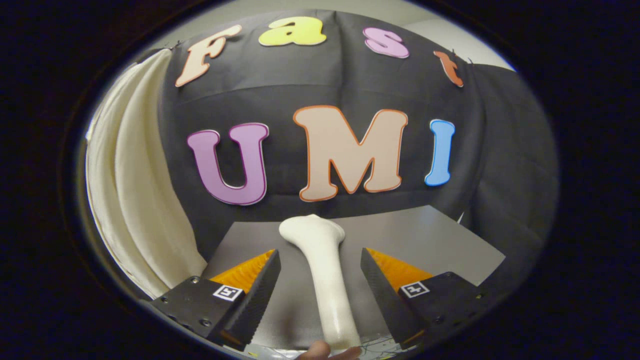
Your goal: Iron the clothes twice with a garment steamer, once on the left side and once on the right side.
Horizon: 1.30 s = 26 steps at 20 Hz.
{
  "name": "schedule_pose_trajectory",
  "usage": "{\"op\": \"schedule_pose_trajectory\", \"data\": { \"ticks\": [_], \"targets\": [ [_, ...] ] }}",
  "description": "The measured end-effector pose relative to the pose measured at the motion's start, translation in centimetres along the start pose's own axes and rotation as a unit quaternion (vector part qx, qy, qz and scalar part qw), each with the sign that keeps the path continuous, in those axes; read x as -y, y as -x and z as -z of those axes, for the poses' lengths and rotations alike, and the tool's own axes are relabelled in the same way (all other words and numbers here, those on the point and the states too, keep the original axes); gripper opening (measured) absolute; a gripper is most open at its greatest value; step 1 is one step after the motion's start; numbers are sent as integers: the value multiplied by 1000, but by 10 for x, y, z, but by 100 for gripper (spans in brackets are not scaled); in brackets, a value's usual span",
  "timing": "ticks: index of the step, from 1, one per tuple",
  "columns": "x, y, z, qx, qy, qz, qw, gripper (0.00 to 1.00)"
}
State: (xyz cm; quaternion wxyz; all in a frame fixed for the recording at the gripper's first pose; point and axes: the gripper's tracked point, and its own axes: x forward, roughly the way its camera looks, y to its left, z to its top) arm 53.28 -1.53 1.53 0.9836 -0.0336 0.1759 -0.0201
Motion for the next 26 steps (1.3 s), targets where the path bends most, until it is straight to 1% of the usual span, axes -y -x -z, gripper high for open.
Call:
{"op": "schedule_pose_trajectory", "data": {
  "ticks": [3,6,8,9,10,11,12,13,15,17,19,22,23,24,26],
  "targets": [
    [4,-25,12,-60,-10,7,998,98],
    [10,-39,27,-100,-26,27,994,97],
    [2,-44,34,-113,-43,23,992,86],
    [-1,-49,39,-119,-41,22,992,81],
    [1,-46,41,-123,-38,28,991,73],
    [4,-52,37,-109,-43,30,993,67],
    [4,-52,42,-123,-52,31,991,61],
    [2,-51,39,-110,-55,31,992,61],
    [4,-51,40,-112,-42,32,992,58],
    [7,-49,39,-104,-24,45,993,53],
    [12,-43,26,-72,-9,65,995,50],
    [18,-4,-5,7,-27,90,996,42],
    [18,6,-8,20,-37,92,995,41],
    [16,19,-5,25,-45,91,994,39],
    [16,43,4,29,-51,103,993,38]
  ]
}}
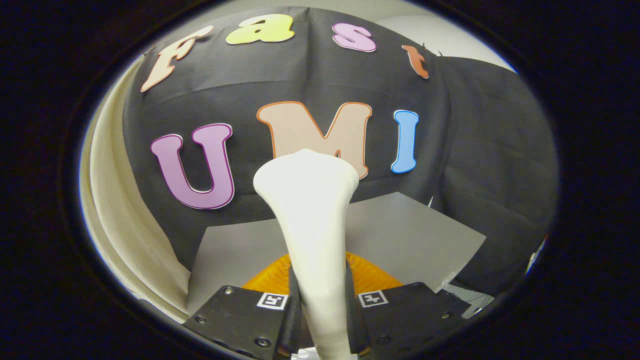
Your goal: Iron the clothes twice with a garment steamer, once on the left side and once on the right side.
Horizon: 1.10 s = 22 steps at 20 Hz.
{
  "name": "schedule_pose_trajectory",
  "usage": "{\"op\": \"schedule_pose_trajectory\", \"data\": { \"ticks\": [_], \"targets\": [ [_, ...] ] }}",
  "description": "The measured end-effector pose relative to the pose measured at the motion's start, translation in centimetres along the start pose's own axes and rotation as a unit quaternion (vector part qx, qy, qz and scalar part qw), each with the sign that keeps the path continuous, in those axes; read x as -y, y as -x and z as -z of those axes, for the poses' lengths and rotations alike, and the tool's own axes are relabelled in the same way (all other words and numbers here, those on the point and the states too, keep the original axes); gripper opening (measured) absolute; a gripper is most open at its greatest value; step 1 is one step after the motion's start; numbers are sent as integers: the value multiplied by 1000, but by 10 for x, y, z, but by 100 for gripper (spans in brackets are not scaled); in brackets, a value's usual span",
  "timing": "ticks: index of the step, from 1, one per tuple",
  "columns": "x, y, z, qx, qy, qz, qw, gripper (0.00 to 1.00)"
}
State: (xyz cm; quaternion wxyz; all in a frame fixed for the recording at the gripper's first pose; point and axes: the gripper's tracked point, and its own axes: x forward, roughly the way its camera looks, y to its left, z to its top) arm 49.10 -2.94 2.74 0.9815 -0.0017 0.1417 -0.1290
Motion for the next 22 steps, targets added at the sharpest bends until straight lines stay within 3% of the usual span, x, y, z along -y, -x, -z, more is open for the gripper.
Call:
{"op": "schedule_pose_trajectory", "data": {
  "ticks": [3,11,17,22],
  "targets": [
    [-2,48,5,19,6,7,1000,36],
    [-63,200,-15,91,21,-33,995,36],
    [-156,281,-18,114,13,-111,987,35],
    [-236,316,15,99,11,-180,979,35]
  ]
}}
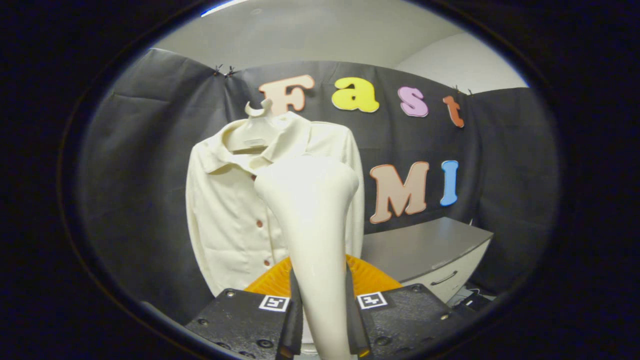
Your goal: Iron the clothes twice with a garment steamer, once on the left side and once on the right side.
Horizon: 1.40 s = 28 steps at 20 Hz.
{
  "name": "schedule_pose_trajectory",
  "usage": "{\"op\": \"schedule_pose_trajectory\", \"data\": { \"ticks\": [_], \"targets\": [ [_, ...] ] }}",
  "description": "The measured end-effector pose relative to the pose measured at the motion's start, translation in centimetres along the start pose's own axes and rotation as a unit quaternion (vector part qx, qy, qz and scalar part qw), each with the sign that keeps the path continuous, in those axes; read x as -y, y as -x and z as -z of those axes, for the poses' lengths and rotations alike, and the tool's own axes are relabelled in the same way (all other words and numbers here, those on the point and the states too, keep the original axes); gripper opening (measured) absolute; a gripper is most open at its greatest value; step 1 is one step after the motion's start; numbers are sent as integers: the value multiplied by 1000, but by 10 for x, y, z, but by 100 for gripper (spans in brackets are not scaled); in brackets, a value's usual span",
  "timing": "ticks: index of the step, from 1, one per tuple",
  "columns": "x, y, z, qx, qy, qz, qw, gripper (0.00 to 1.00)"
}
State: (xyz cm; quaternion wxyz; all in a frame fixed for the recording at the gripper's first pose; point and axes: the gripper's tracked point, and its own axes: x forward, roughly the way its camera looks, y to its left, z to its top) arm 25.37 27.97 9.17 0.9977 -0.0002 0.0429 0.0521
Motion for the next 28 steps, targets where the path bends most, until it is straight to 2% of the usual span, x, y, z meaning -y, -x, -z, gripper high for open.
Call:
{"op": "schedule_pose_trajectory", "data": {
  "ticks": [5,11,22,28],
  "targets": [
    [-57,4,27,-15,13,-30,999,35],
    [-96,-22,42,-23,8,-39,999,35],
    [-122,-103,31,-19,2,-33,999,35],
    [-125,-117,52,-26,14,-17,999,35]
  ]
}}
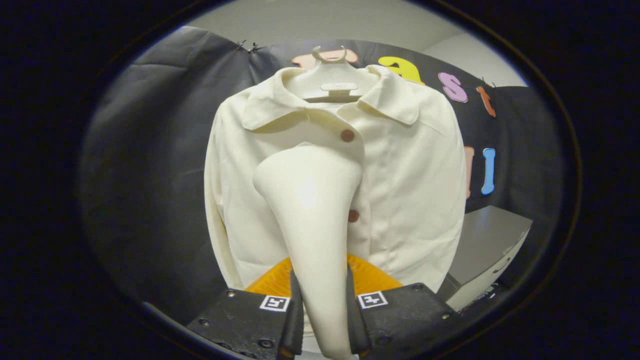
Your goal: Iron the clothes twice with a garment steamer, once on the left side and once on the right side.
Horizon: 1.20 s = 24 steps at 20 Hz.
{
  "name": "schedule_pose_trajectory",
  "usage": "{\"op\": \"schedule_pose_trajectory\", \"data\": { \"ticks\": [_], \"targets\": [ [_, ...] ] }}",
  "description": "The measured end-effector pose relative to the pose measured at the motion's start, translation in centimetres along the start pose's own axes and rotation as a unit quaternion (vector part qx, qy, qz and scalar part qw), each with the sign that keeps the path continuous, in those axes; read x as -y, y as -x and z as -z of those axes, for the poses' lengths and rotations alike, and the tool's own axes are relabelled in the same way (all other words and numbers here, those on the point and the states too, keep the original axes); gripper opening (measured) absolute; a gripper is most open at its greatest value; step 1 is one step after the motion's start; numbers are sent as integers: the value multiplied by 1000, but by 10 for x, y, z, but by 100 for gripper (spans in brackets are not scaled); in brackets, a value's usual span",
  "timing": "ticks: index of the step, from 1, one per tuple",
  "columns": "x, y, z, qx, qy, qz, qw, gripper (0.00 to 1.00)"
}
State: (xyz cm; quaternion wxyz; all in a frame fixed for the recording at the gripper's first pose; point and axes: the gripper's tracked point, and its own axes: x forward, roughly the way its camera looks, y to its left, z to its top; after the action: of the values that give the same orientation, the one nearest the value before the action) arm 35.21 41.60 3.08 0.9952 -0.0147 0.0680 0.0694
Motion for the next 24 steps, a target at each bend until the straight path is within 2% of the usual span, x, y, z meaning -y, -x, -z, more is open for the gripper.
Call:
{"op": "schedule_pose_trajectory", "data": {
  "ticks": [15,24],
  "targets": [
    [-11,4,112,-93,31,10,995,36],
    [-7,11,190,-154,44,26,987,36]
  ]
}}
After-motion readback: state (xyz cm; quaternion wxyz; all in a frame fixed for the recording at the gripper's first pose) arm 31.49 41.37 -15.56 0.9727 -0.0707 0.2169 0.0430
